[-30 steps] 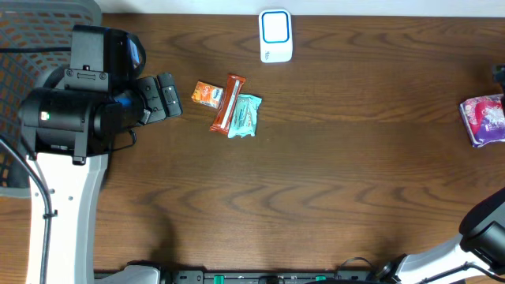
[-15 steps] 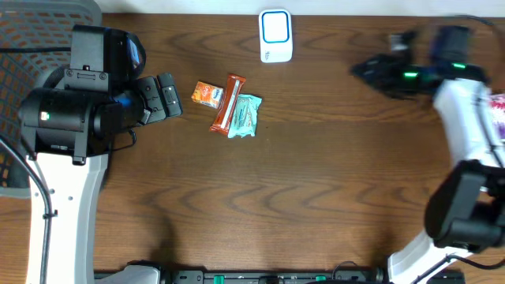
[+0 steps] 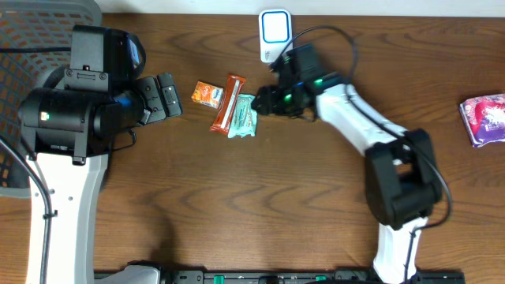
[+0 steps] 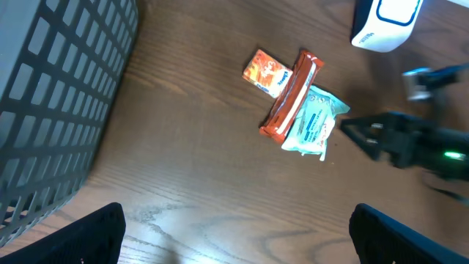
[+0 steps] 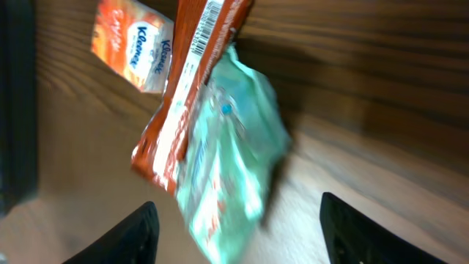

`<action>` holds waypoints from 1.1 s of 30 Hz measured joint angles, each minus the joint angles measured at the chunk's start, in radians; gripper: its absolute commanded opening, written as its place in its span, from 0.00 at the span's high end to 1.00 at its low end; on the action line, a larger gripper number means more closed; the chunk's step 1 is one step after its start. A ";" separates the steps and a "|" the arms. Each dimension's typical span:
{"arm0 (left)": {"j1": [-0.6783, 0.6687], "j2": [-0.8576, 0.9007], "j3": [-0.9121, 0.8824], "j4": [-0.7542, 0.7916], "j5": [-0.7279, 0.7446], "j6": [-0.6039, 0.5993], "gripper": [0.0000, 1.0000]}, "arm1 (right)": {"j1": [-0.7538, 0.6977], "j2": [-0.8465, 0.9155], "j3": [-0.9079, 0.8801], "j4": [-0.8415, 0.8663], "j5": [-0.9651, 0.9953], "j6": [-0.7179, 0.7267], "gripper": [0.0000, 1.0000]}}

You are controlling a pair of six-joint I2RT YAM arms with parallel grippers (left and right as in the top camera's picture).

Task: Scan the item barcode
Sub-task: 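Reach the right gripper to the mint-green wipes pack and grasp it, then hold the green wipes pack in front of the scanner with the right gripper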

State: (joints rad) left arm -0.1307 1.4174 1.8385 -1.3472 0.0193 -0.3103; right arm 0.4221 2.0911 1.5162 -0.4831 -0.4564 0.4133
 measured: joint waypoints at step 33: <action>0.000 0.000 0.000 0.001 0.000 0.000 0.02 | -0.200 0.127 0.007 0.417 -0.826 -0.094 0.99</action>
State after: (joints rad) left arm -0.1307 1.4174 1.8385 -1.3464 0.0193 -0.3103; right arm 0.2222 2.2185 1.5230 -0.0662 -1.2819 0.3191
